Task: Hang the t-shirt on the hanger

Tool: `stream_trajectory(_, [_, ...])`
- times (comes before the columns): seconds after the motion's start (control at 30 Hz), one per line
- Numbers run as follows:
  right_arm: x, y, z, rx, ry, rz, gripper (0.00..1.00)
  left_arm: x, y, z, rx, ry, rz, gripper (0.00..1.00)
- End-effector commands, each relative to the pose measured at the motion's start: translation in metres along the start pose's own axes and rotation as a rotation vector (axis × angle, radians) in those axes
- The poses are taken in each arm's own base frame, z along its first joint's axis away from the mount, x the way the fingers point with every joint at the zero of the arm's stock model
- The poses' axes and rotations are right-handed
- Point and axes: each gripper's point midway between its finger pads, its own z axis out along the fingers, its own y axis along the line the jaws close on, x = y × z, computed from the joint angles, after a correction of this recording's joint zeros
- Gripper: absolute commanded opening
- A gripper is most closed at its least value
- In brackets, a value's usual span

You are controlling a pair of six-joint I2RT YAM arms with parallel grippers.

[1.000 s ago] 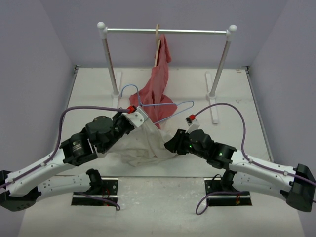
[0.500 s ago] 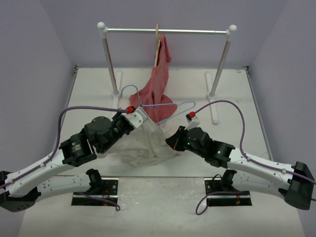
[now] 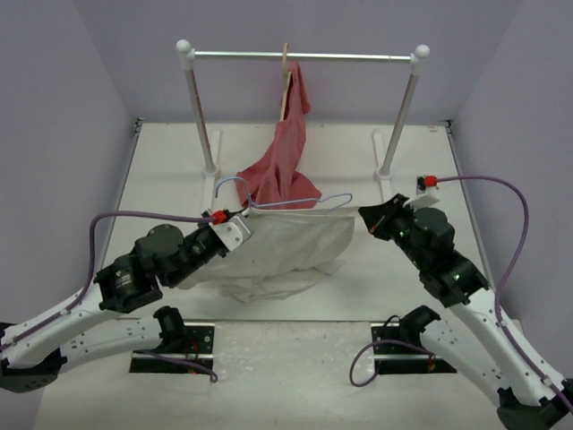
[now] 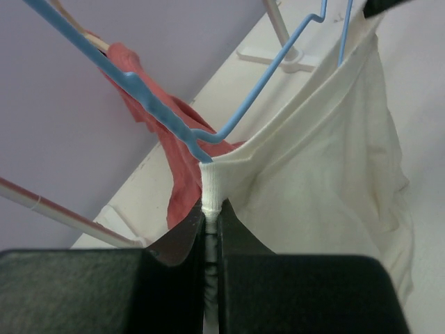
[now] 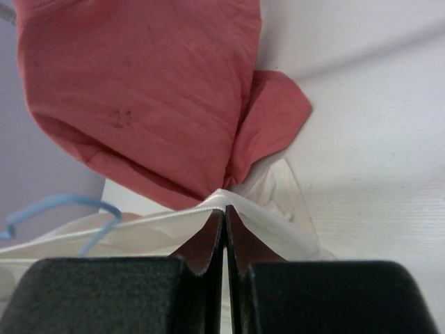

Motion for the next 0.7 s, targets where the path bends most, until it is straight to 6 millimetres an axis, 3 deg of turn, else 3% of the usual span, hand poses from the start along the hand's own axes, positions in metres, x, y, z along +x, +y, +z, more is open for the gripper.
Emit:
stream_trajectory(0.0, [-0.029, -0.001, -0.012, 0.058, 0.005, -0.103, 0.00, -0.002, -0.006, 0.007, 0.019, -0.039, 0.041, 0.00])
stream_trajectory(0.13, [-0.049, 0.007, -0.023, 0.063, -0.020, -0.139, 0.00, 0.008, -0.014, 0.015, 0.042, -0.006, 0.063, 0.00])
stream_trajectory(0.2, [-0.064, 0.022, -0.033, 0.036, -0.031, -0.153, 0.00, 0.011, -0.015, 0.020, 0.040, 0.013, 0.072, 0.00])
stream_trajectory(0.37, [-0.056, 0.065, -0.048, -0.155, 0.077, -0.167, 0.00, 0.015, -0.014, 0.043, 0.013, 0.099, 0.091, 0.00])
stream_trajectory(0.5, [-0.055, 0.110, -0.049, -0.287, 0.173, -0.211, 0.00, -0.035, -0.018, 0.057, 0.078, -0.002, 0.034, 0.00])
stream_trajectory(0.57, [-0.059, 0.149, -0.058, -0.365, 0.205, -0.255, 0.00, -0.085, -0.012, 0.060, 0.111, -0.119, -0.012, 0.00])
stream_trajectory(0.63, [-0.060, 0.175, -0.067, -0.429, 0.248, -0.275, 0.00, -0.110, -0.012, 0.068, 0.139, -0.159, -0.023, 0.00])
stream_trajectory(0.67, [-0.069, 0.199, -0.083, -0.505, 0.240, -0.284, 0.00, -0.137, -0.006, 0.064, 0.154, -0.222, -0.035, 0.00])
